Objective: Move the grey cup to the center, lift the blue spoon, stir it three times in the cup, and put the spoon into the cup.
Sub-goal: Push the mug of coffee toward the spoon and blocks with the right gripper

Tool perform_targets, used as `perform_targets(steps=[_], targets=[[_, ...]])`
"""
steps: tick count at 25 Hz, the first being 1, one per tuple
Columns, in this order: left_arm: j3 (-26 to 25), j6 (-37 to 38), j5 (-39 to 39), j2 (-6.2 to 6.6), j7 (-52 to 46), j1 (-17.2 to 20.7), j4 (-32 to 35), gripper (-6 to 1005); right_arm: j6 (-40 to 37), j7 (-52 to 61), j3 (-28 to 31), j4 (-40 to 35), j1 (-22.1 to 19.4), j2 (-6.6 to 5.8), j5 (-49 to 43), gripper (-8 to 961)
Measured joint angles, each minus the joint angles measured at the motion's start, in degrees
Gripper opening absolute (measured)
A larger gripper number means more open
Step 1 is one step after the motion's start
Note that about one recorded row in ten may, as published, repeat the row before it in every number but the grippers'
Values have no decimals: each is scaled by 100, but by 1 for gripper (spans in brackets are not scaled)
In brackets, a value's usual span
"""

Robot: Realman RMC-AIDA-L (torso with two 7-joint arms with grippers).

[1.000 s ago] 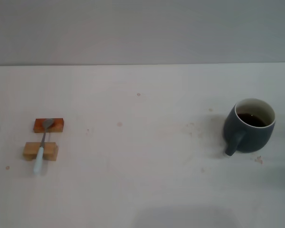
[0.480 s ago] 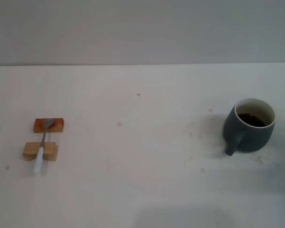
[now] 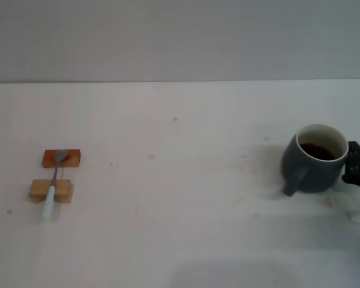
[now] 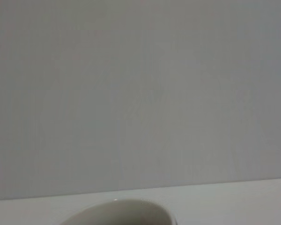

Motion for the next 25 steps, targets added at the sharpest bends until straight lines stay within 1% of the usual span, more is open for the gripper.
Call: perform_targets(steps=[8,16,25], targets=[[-25,47,0,1,-48,45,-67,784,54,17,-479,150,103,-22,-23,0],[-29,48,-9,10,-48,83,-166,784,316,121,-999,210,376,-54,-33,0],[-29,47,-67,-4,-49,135,-204,784,458,191,-1365,217,619,-82,-44,0]])
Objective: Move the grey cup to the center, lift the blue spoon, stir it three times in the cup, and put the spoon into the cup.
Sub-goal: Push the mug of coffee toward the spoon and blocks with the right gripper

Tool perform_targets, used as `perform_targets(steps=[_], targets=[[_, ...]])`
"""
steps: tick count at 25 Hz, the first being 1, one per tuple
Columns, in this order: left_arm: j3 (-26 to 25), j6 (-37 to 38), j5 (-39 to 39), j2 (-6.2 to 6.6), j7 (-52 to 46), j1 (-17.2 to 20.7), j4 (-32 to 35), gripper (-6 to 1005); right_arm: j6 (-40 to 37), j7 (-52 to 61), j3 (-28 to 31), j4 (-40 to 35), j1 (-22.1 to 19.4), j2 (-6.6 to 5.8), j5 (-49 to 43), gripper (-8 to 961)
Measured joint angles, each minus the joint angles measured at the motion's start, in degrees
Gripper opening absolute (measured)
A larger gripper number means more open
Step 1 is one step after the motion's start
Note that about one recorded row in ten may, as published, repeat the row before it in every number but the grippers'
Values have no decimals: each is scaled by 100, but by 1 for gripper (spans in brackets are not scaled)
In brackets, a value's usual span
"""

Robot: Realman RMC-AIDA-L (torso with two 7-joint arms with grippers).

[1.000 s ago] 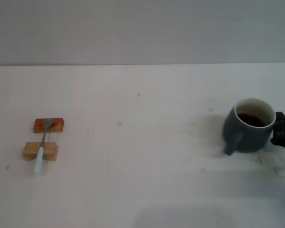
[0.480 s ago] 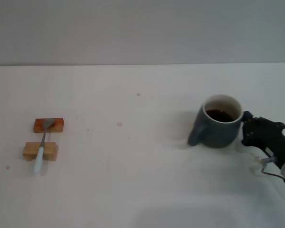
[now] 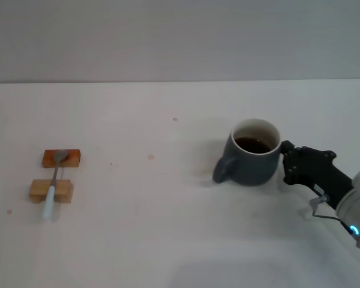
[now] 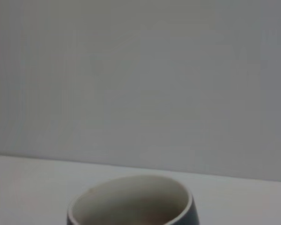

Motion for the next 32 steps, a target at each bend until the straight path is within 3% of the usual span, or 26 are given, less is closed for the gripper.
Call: perform_targets(steps=[20,32], targets=[[22,96,-12,14,-139,118,-6,785,377,217,-667,75,743,20,-285,0],[60,97,-12,5,-146,147,8,785,430,224,-875,174,902,30,-285,-1]])
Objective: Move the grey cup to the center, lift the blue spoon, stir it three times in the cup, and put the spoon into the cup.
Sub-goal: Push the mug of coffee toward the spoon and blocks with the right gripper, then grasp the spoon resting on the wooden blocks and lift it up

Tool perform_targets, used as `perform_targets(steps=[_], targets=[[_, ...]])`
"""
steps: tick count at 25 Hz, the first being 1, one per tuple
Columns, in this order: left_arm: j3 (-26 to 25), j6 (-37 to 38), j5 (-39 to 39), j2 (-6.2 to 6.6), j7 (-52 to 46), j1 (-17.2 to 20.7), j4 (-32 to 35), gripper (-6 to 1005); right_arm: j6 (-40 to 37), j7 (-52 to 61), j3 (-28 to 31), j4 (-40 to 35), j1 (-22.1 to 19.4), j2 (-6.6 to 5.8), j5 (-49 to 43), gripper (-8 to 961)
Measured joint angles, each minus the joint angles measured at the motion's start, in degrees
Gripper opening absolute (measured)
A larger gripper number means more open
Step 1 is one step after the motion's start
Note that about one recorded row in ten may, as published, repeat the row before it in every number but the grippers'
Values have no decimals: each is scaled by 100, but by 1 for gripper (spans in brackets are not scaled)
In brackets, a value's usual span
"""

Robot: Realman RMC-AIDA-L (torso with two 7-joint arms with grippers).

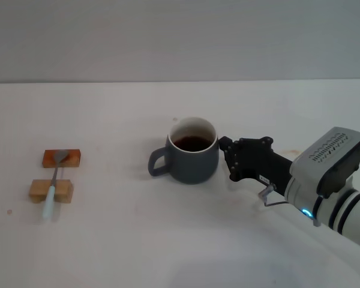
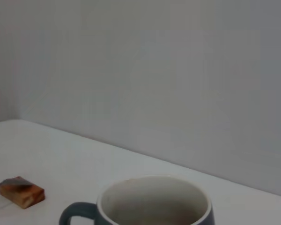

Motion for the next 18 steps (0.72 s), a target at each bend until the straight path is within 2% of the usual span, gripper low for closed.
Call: perform_targets(steps=[7,13,14,18], targets=[[58,0,0,0,0,-2,-4,785,7,-2,-11,-2,52,1,10,-1],[268,0,2,0,0,14,57,785,10,-79,686,-213,9,-5,37,0],[387,0,0,0,0,76,57,785,10,-89,922,-320,11,-12,36,0],[689,0,17,28,-81,253,-47,785,19,-161,1247,-490,36,-27,35,0]])
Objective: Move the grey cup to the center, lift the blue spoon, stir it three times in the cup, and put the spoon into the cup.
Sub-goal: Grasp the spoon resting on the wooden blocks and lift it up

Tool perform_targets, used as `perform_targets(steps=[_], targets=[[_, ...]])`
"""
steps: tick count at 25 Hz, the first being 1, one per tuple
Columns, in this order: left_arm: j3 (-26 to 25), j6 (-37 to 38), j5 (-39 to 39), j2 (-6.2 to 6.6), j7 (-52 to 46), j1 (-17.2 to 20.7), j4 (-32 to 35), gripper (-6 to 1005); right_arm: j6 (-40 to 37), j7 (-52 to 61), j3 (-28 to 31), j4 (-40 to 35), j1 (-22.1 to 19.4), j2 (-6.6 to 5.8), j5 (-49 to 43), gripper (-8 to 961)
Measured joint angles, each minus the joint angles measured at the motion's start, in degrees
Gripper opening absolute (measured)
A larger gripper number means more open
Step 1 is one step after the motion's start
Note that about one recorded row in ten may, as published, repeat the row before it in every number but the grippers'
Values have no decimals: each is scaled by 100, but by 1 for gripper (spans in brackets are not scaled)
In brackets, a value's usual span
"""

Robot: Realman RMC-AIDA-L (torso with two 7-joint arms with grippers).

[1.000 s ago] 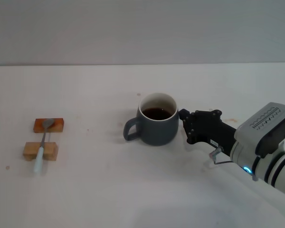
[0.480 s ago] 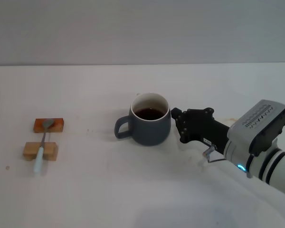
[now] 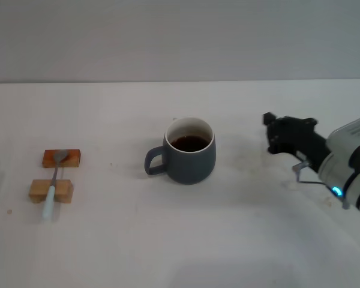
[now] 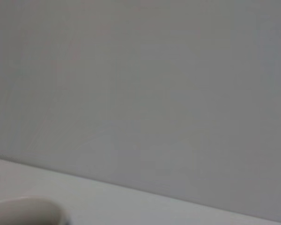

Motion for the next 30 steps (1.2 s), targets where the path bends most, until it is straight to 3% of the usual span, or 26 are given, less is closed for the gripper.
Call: perform_targets(steps=[5,10,13,14,15,18,19,20,24,30], targets=[[505,27,53,56,-217,214,-82,785,162,-305,466,-111,37,-13,-3,0],[929,-547,88,160,-154,739,-896,785,364,-450,596,-129,150,-18,-14,-1],[1135,-1204,106,268,18,1151,-1807,785,407,-452,597,-162,228,-27,-17,-1],[1184,-1686,106,276,302,1444,-2439,785,450,-453,599,-163,273,-37,-17,-1],[1184,-1686,106,276,302,1444,-2439,785,450,-453,599,-163,273,-37,-17,-1],[1192,-2540,105,227,769,1923,-3515,785,536,-454,608,-156,339,-50,-14,-1],[1187,-3191,104,190,975,2108,-4112,785,632,-454,617,-136,390,-56,-6,-1],[1187,-3191,104,190,975,2108,-4112,785,632,-454,617,-136,390,-56,-6,-1],[1142,-4837,101,121,1175,2240,-5223,785,834,-485,868,-95,473,-62,-3,-1],[1113,-5548,92,195,1211,2352,-5673,785,936,-976,1569,-84,455,-57,4,0]])
